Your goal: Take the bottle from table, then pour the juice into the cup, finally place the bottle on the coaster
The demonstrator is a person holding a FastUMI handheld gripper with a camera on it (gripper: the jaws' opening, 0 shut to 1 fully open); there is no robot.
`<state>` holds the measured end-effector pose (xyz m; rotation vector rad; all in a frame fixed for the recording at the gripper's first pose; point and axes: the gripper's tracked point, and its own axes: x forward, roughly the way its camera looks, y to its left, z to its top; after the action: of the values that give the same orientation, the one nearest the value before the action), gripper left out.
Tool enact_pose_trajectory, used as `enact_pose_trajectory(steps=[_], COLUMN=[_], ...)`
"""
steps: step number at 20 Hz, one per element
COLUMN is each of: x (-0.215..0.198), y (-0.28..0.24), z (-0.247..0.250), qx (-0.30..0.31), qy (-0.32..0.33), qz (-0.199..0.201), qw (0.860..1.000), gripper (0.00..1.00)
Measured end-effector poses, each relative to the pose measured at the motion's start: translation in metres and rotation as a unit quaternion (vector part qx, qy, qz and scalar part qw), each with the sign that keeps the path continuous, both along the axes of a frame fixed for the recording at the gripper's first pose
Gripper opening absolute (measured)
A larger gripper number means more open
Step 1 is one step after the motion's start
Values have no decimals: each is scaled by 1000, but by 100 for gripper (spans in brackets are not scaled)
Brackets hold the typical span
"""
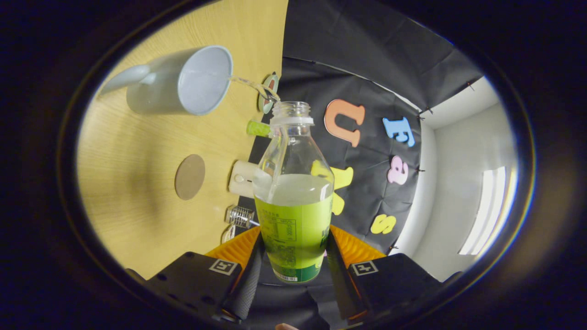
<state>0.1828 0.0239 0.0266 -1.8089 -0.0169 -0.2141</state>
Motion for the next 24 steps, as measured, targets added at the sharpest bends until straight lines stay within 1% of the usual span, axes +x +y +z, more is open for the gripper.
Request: enact_pose_trajectory(steps=[10,24], x=[3,-4], y=[-7,0], z=[13,34], qx=[-21,-56], qy=[-10,-22], qz=[-5,1], qw=[1000,998], gripper=[75,75])
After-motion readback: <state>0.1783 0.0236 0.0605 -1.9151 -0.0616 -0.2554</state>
